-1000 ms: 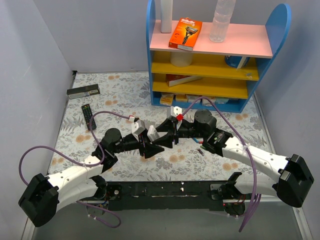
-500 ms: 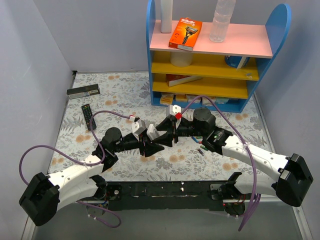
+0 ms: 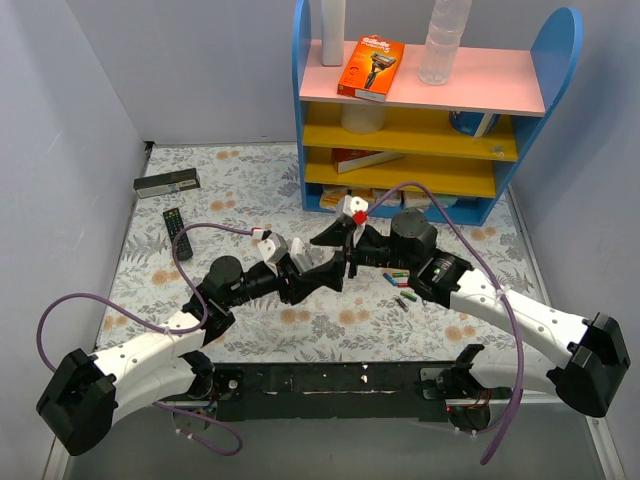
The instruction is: Load the batteries into the remote control
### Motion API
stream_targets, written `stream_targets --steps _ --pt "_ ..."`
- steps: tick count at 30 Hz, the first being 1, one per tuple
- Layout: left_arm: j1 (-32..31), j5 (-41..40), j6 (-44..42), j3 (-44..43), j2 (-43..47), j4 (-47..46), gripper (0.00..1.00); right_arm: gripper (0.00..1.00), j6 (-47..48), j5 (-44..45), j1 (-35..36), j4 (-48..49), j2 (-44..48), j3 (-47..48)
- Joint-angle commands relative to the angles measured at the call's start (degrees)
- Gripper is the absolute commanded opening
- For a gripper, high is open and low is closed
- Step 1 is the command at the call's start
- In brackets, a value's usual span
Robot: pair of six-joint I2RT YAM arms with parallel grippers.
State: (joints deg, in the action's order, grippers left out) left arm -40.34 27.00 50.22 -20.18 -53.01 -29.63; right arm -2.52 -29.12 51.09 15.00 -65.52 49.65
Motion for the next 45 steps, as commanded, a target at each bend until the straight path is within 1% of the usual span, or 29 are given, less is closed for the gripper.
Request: stream_targets --steps 1,2,3,4,6,8,13,18,21,23,35,45 --pt "0.26 -6.34 -2.58 -0.38 1.33 1.06 0.0 0.85 -11.95 17.57 0.24 -3.46 3.11 4.22" --pt "0.17 -6.87 -2.67 -0.38 1.51 0.89 0.0 0.85 -14.5 20.83 0.24 -4.97 3.29 5.53" --pt "0.26 -7.23 -2.67 -0.12 1.68 0.8 0.0 0.84 -19.83 26.0 0.24 -6.46 3.2 6.07" --pt "0.26 -7.23 -2.67 -0.2 1.77 0.45 0.0 0.83 -21.71 27.87 0.24 -9.26 3.03 6.6" --pt "0.26 -6.71 -2.67 -0.03 1.51 0.27 0.0 0.81 -26.71 30.86 0.32 -11.13 2.59 8.44" --pt "0.26 -6.26 -2.32 0.41 1.42 -0.87 0.0 0.77 -29.19 31.15 0.33 -13.06 1.27 9.76" --pt "0.26 -5.91 -0.82 1.11 1.34 -3.15 0.0 0.73 -34.56 31.24 0.85 -13.95 -1.19 11.79" --pt "0.26 -6.0 -0.82 0.76 1.33 -3.24 0.0 0.72 -35.88 29.66 1.2 -13.6 -1.9 11.44" --pt "0.26 -6.09 -0.82 0.24 1.16 -3.33 0.0 0.67 -36.5 29.56 1.29 -13.51 -1.98 10.65" --pt "0.26 -6.0 -0.73 0.15 0.9 -3.33 0.0 0.64 -36.76 27.11 1.2 -12.28 -1.98 10.21" --pt "0.26 -6.44 -0.29 -0.64 0.19 -3.51 0.0 0.55 -35.8 21.66 1.29 -10.08 -2.77 10.38" --pt "0.26 -6.88 -0.29 -1.35 0.1 -4.21 0.0 0.51 -35.53 19.81 1.29 -10.78 -4.44 11.35"
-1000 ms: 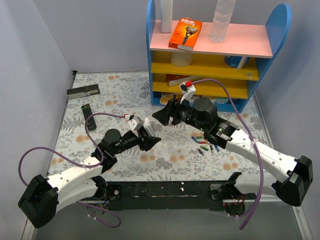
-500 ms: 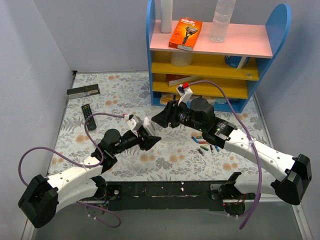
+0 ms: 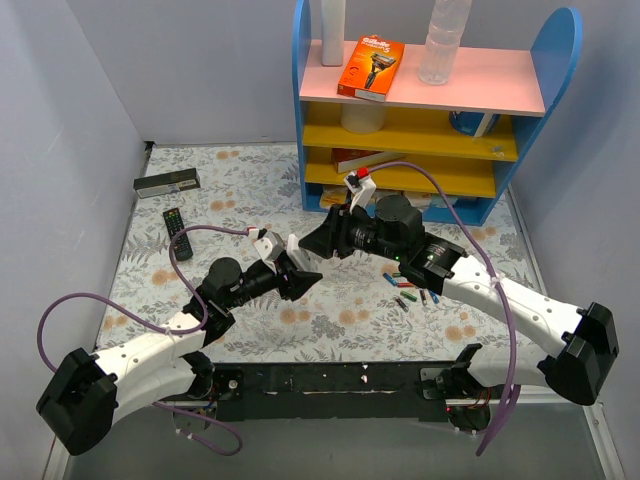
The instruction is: Load the batteries into the remote control
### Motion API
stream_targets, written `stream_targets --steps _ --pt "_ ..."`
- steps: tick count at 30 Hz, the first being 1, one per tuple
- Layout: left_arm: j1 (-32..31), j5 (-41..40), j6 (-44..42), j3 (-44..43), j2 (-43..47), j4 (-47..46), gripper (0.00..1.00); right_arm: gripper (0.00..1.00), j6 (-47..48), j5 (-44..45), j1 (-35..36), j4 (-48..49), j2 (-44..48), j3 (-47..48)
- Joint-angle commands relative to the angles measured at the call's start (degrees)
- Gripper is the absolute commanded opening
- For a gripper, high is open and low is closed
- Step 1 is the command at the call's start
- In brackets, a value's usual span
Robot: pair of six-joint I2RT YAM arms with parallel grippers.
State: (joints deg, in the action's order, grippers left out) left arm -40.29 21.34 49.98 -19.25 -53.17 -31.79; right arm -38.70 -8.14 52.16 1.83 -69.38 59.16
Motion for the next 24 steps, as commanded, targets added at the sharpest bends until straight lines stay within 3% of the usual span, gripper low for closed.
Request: stream_targets --steps 1,24 --pt "0.22 -1.3 0.03 -2.29 0.34 -2.05 0.0 0.5 0.64 -1.26 0.22 2.31 -0.66 1.84" --pt "0.22 -1.74 -10.6 -7.47 0.34 8.41 0.0 0.49 3.8 -4.43 1.28 -1.74 -6.29 8.69"
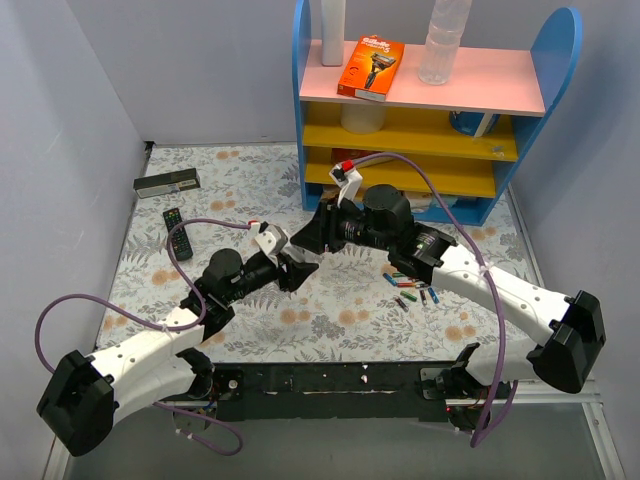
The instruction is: Load the batteries into the remote control
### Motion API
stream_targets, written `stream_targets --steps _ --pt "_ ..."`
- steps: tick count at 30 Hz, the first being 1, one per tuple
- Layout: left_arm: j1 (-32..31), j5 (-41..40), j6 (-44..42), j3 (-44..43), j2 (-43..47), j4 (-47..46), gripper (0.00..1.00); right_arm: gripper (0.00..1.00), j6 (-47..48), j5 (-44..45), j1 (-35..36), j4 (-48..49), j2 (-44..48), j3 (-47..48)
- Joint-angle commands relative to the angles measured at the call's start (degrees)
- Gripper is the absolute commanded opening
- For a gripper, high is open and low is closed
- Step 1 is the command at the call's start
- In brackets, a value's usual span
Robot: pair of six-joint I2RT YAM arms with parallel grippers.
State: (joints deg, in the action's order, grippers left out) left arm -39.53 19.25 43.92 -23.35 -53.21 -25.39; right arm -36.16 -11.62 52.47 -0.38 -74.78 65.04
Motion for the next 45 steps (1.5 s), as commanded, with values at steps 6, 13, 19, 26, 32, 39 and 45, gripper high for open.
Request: stream_targets --steps 6,13,19,26,32,39,45 --pt "-0.72 0.09 -5.33 -3.8 0.3 2.18 0.0 0.49 1.88 -1.13 1.5 -1.9 -2.03 4.22" --pt "-0.99 -2.01 -8.41 -4.94 1.0 3.76 0.0 0.48 4.52 -1.3 1.67 -9.98 -5.46 7.74" --pt "-0.99 -3.86 -9.82 -5.21 1.79 4.12 0.0 0.35 6.37 0.19 1.67 -13.77 -7.04 6.07" --pt "-0.99 -7.37 -6.05 -1.88 3.38 -0.19 0.0 0.26 6.37 1.68 1.67 -13.77 -7.04 3.35" --pt "-0.99 -8.43 -4.46 -0.47 3.99 -1.77 0.0 0.22 6.1 3.35 1.32 -13.77 -6.43 1.68" --pt "-0.99 -7.73 -2.97 1.46 4.08 -2.21 0.0 0.22 4.26 4.58 0.62 -6.84 -2.66 -1.22" --pt "-0.9 -7.64 -1.56 2.79 4.34 -2.56 0.0 0.4 5.4 4.94 0.53 2.55 3.15 -3.07"
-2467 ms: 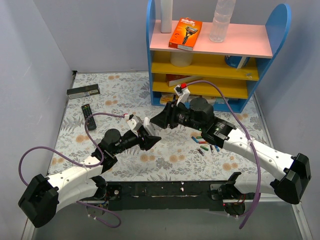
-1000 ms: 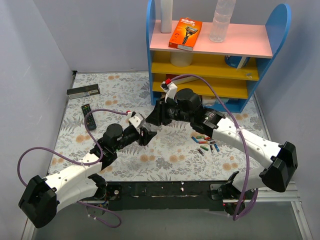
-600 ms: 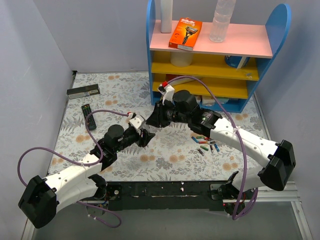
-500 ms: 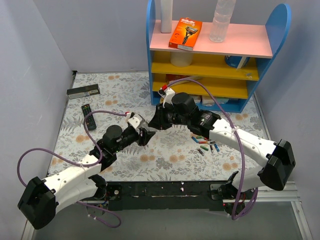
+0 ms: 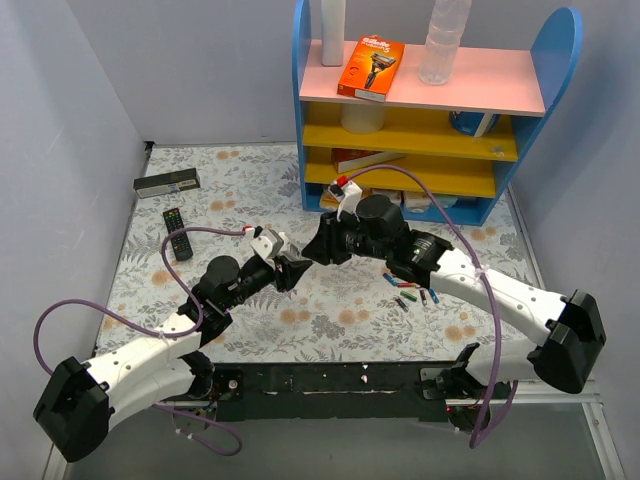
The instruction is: Load the batteries into the remote control
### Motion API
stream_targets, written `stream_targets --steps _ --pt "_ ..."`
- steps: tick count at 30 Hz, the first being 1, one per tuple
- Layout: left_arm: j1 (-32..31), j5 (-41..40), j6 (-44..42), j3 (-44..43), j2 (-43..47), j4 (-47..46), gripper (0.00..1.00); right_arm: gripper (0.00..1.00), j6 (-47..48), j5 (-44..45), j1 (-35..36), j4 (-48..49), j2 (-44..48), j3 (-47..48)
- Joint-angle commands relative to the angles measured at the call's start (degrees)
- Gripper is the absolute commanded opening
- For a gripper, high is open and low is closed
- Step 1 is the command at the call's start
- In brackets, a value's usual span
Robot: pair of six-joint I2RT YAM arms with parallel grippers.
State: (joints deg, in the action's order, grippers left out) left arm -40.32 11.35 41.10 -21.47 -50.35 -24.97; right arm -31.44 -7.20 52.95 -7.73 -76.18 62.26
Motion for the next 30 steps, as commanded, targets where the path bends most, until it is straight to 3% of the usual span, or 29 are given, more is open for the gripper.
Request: stream_targets --steps 1,6,30 --pt "-0.11 0.25 1.52 0.91 1.39 -2.89 0.0 0.43 0.59 -0.35 0.05 11.32 5.16 -0.64" --pt "-0.2 0.25 1.96 0.91 0.78 -3.24 0.0 0.52 -1.51 -2.38 0.05 16.42 6.92 -2.05" --pt "-0.2 0.34 0.91 -0.76 0.25 -2.1 0.0 0.53 -5.21 -5.72 0.14 18.36 1.39 -0.39"
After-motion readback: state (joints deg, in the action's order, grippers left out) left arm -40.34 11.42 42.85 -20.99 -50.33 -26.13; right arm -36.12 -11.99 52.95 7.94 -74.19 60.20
